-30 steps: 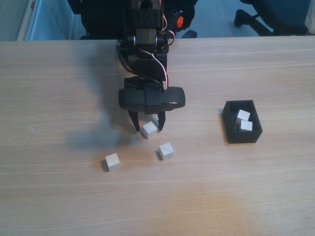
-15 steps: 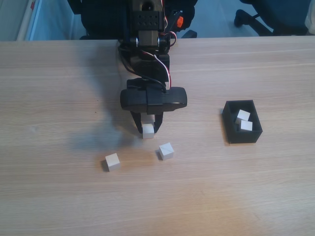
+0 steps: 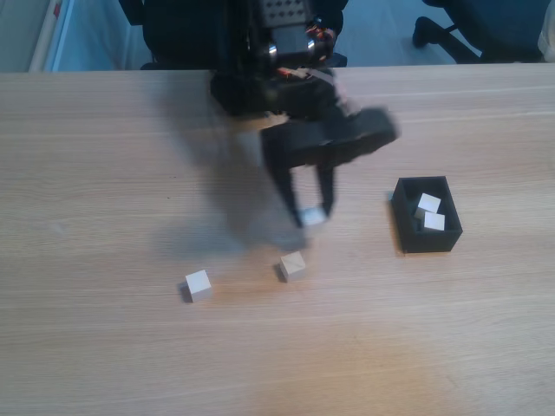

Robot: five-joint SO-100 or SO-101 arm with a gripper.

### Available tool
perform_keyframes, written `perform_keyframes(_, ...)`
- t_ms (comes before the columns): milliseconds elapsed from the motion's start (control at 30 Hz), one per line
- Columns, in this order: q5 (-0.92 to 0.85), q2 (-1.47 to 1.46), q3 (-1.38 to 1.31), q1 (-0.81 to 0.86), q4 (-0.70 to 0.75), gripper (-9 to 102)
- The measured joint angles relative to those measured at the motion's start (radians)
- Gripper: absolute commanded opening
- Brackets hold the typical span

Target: Pick blocks and place them in the box.

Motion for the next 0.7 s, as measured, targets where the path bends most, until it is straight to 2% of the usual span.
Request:
perform_keyframes(200, 0.026, -0.014, -0.104, -0.187, 0.009, 0)
perform_keyframes(467, 0.077, -0.126, -0.219, -0.33, 0.003, 0)
perform_keyframes(700, 0.141, -0.261, -0.391, -0.388, 0.114, 0)
